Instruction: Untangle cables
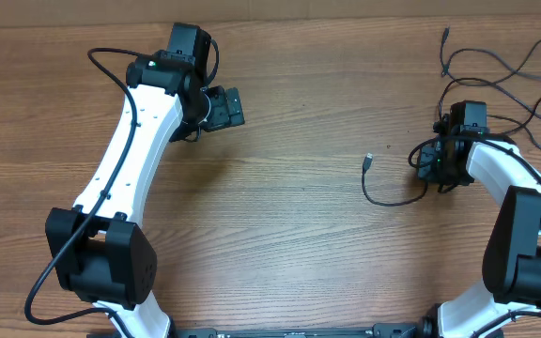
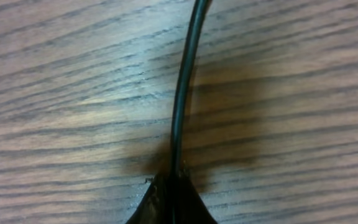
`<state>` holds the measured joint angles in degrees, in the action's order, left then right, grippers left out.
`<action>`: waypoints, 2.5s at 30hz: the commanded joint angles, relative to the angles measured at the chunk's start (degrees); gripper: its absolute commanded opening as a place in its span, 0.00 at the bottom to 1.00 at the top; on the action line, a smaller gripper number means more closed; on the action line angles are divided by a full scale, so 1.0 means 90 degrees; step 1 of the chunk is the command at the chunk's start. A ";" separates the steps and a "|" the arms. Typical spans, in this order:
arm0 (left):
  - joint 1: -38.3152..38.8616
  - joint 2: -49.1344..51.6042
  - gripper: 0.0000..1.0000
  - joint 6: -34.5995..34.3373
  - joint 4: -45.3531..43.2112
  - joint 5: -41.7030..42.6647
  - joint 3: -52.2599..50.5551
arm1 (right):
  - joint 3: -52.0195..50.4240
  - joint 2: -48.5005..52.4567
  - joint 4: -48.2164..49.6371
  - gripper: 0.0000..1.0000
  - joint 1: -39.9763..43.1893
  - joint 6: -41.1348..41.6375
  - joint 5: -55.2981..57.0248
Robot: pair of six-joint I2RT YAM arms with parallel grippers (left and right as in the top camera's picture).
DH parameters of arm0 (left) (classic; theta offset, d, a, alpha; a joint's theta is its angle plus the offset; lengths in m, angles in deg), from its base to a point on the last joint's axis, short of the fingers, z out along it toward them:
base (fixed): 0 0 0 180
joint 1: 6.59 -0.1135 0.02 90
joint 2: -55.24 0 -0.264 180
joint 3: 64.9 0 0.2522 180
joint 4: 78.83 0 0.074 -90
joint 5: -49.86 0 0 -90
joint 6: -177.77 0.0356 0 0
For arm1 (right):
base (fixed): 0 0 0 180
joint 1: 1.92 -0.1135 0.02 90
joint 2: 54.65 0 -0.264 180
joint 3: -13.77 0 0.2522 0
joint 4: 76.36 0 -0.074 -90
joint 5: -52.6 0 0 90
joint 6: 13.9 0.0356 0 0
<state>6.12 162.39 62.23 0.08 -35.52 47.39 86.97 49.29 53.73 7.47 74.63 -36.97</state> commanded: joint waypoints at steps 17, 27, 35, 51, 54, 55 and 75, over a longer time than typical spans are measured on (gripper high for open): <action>0.0007 -0.0170 1.00 0.0024 0.0022 -0.0063 0.0070 | 0.0338 -0.1161 -0.0503 0.04 0.0255 0.0408 0.0117; 0.0007 -0.0170 1.00 0.0024 -0.0005 -0.0063 0.0070 | 0.0338 -0.1734 -0.0687 0.04 0.1377 0.0707 0.0114; 0.0007 -0.0170 1.00 0.0024 -0.0007 -0.0063 0.0070 | 0.0335 -0.1732 -0.0510 0.04 0.2288 0.1022 0.0109; 0.0007 -0.0170 0.99 0.0024 -0.0056 -0.0063 0.0070 | 0.0308 -0.1683 0.0053 0.04 0.2579 -0.0134 -0.0083; 0.0007 -0.0170 1.00 0.0024 -0.0080 -0.0066 0.0070 | 0.0289 -0.1676 0.0177 0.04 0.2579 -0.0731 -0.0423; 0.0007 -0.0170 0.99 0.0024 -0.0090 -0.0066 0.0070 | 0.0274 -0.1676 0.0206 0.04 0.2579 -0.1078 -0.0714; 0.0007 -0.0170 1.00 0.0027 -0.0095 -0.0066 0.0070 | -0.0034 -0.1474 -0.0034 0.04 0.2652 -0.2781 -0.0646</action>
<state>6.12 162.39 62.21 -0.60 -35.52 47.39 87.06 35.26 53.17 30.77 50.45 -43.51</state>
